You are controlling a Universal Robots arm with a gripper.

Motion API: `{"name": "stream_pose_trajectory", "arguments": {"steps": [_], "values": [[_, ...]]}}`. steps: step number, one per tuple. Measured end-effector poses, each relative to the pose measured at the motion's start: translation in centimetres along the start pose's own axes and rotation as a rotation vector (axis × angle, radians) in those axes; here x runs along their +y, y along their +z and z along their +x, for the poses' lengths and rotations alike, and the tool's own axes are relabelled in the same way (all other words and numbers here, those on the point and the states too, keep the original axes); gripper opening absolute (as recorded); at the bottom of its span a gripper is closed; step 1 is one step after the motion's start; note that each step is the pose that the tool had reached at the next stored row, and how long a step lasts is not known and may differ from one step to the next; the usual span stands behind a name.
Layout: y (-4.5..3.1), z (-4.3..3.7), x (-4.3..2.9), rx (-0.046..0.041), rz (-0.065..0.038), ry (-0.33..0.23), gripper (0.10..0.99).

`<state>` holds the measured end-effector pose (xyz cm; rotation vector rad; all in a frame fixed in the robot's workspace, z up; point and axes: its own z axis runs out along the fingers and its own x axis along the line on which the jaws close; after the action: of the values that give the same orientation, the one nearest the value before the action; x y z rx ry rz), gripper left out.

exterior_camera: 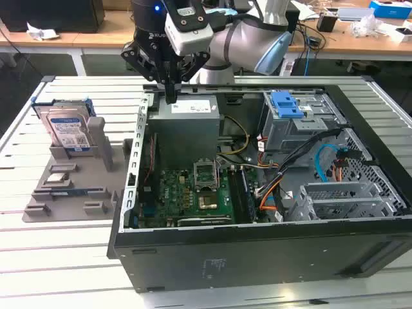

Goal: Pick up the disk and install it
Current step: 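Reach for the disk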

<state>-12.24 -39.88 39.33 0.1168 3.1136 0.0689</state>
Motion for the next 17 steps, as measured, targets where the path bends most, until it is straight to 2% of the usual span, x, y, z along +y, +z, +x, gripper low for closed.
{"name": "stream_pose_trajectory", "arguments": {"steps": [1, 3, 11, 12, 15, 17], "values": [[-0.02, 0.78, -0.06, 0.0000, 0.000, 0.000, 0.106], [-0.04, 1.62, -0.13, 0.0000, 0.000, 0.000, 0.106], [-0.09, 3.33, -0.25, 0.0000, 0.000, 0.000, 0.106], [-0.10, 3.70, -0.28, 0.0000, 0.000, 0.000, 0.106], [-0.15, 5.43, -0.41, 0.0000, 0.000, 0.000, 0.106], [-0.16, 5.84, -0.44, 0.0000, 0.000, 0.000, 0.106]]}}
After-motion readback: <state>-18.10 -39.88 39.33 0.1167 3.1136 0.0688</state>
